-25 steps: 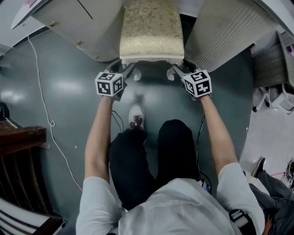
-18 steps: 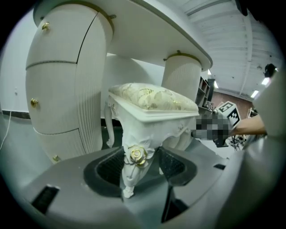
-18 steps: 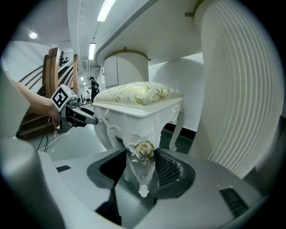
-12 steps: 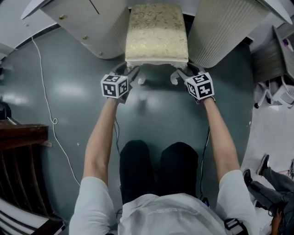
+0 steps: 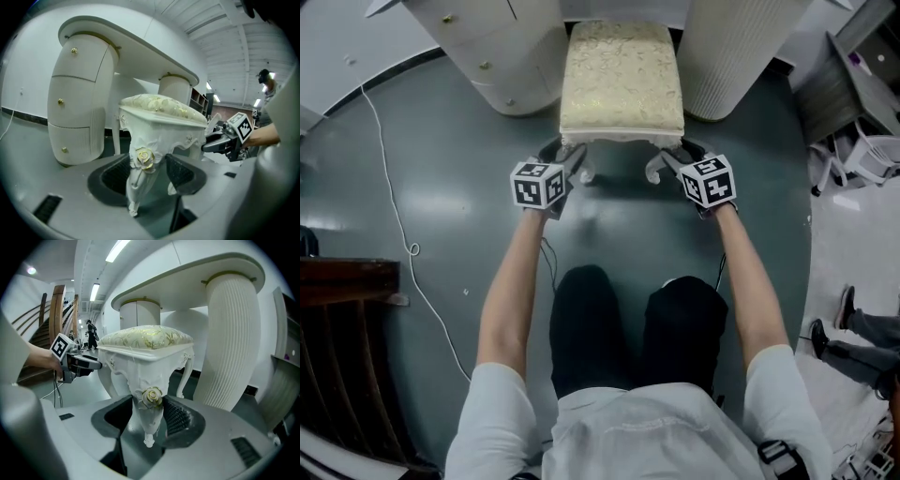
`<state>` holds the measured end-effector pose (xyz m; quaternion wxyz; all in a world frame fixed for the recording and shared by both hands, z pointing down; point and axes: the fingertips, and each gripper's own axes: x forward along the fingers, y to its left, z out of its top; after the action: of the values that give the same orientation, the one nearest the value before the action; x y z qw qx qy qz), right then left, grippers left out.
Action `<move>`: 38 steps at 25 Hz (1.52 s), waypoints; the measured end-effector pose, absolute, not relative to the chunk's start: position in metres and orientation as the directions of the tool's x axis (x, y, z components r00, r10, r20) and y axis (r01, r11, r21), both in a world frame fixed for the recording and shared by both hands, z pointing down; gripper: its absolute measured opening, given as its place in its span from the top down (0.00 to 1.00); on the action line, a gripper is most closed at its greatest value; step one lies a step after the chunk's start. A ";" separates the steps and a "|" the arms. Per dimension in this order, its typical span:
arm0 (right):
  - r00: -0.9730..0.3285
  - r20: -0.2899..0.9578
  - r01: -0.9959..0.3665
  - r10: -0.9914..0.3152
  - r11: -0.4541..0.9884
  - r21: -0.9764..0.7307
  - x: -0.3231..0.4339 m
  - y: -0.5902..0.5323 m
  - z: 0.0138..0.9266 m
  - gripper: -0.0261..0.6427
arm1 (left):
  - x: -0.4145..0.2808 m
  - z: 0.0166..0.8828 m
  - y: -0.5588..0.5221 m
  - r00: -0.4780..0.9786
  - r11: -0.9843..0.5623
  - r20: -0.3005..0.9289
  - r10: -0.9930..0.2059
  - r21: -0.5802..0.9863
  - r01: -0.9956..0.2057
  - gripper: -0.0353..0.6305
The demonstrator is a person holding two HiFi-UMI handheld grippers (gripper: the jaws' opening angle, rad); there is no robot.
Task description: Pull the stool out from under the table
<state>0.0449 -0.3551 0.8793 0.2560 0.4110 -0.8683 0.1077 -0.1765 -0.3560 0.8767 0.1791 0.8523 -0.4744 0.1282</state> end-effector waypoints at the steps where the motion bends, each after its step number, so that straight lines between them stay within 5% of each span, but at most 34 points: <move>1: -0.527 0.530 -0.774 -0.665 0.632 0.024 0.045 -0.348 0.879 0.64 | -0.177 0.877 -0.351 0.523 -0.491 0.384 -0.761 0.186 -0.851 0.58; 33: -0.505 0.573 -0.768 -0.646 0.639 0.042 0.032 -0.217 0.883 0.65 | -0.193 0.876 -0.230 0.606 -0.553 0.342 -0.718 0.248 -0.795 0.59; 38: -0.496 0.545 -0.756 -0.675 0.645 0.111 0.048 -0.210 0.867 0.65 | -0.212 0.871 -0.217 0.613 -0.579 0.316 -0.724 0.206 -0.789 0.68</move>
<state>0.0484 -0.2097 0.8665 0.2819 0.4152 -0.8620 0.0715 -0.2117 -0.2169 0.8713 0.1647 0.8828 -0.4285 0.0992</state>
